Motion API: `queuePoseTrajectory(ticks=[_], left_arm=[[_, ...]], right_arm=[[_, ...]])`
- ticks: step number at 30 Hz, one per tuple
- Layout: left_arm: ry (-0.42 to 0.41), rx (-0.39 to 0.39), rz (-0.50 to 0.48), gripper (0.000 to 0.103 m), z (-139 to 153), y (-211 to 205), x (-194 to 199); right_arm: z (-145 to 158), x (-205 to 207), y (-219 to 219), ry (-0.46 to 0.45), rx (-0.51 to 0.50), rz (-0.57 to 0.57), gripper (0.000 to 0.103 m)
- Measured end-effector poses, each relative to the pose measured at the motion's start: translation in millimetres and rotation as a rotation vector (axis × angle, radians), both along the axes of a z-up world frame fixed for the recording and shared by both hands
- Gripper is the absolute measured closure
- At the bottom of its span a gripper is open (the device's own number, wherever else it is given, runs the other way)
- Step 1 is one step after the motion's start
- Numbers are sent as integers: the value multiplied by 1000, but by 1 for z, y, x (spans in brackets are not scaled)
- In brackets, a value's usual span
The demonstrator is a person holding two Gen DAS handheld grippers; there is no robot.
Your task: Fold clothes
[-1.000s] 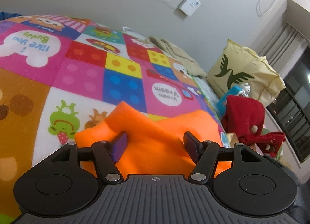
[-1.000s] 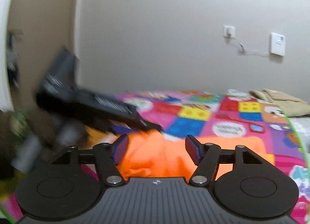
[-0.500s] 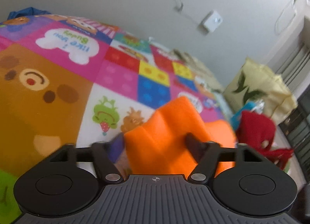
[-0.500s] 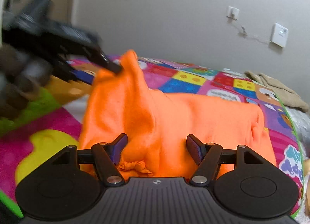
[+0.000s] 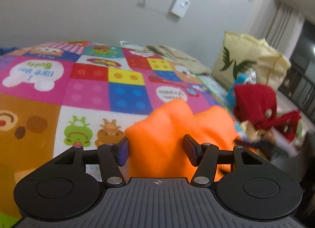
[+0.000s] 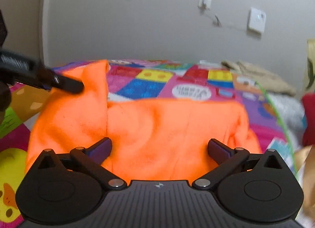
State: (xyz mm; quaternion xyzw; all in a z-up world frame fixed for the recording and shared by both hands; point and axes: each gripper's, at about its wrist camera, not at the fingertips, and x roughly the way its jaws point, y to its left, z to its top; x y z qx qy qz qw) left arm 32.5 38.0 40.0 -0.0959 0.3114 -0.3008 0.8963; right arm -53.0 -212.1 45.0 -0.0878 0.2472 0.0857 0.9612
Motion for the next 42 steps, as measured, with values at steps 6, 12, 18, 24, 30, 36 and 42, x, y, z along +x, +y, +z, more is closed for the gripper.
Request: queuePoseTrajectory(ticks=[6, 12, 18, 24, 30, 36, 42], left_arm=[[0, 108, -36, 40, -9, -22, 8], [79, -56, 73, 9, 2, 15, 0], [251, -220, 118, 9, -21, 38, -14], [254, -158, 104, 14, -35, 2, 0], [251, -180, 107, 17, -34, 6, -2], [250, -204, 110, 24, -34, 11, -4], [182, -157, 190, 24, -12, 58, -16]], right_arm=[[21, -33, 24, -120, -27, 128, 0], [-27, -17, 38, 8, -87, 142, 0], [-27, -17, 34, 19, -55, 146, 0], [9, -28, 3, 18, 110, 198, 0], [19, 23, -72, -16, 196, -206, 0], [-1, 69, -48, 168, 334, -67, 0], [8, 77, 27, 143, 278, 161, 0]])
